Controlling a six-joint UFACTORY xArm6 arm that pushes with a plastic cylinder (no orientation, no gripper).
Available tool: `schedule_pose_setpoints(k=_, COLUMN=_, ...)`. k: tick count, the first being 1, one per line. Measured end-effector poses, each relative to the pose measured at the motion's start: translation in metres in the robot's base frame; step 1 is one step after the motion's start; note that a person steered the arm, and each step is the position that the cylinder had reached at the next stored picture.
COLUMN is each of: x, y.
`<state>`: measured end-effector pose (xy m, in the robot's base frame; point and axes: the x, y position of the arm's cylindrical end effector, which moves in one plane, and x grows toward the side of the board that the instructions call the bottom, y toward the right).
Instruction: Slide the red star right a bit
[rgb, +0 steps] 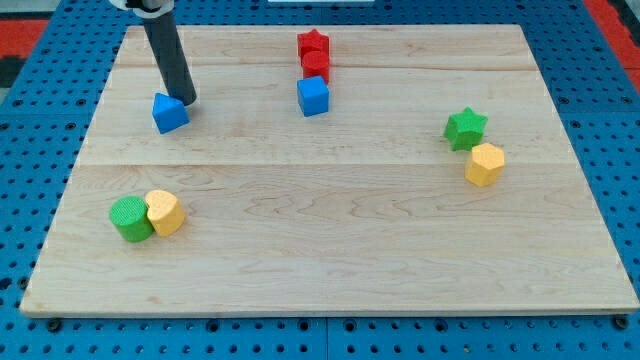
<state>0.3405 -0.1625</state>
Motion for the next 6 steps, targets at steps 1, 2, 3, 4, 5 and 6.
schedule_pose_setpoints(k=1, x=-0.029, y=0.025)
schedule_pose_setpoints(k=2, x=-0.070, y=0.024)
schedule_pose_setpoints(k=3, x=-0.083, y=0.063)
schedule_pose_setpoints(k=4, x=-0.101, y=0.126)
schedule_pose_setpoints(k=5, x=-0.123, y=0.152)
schedule_pose_setpoints(k=6, x=-0.126, y=0.150)
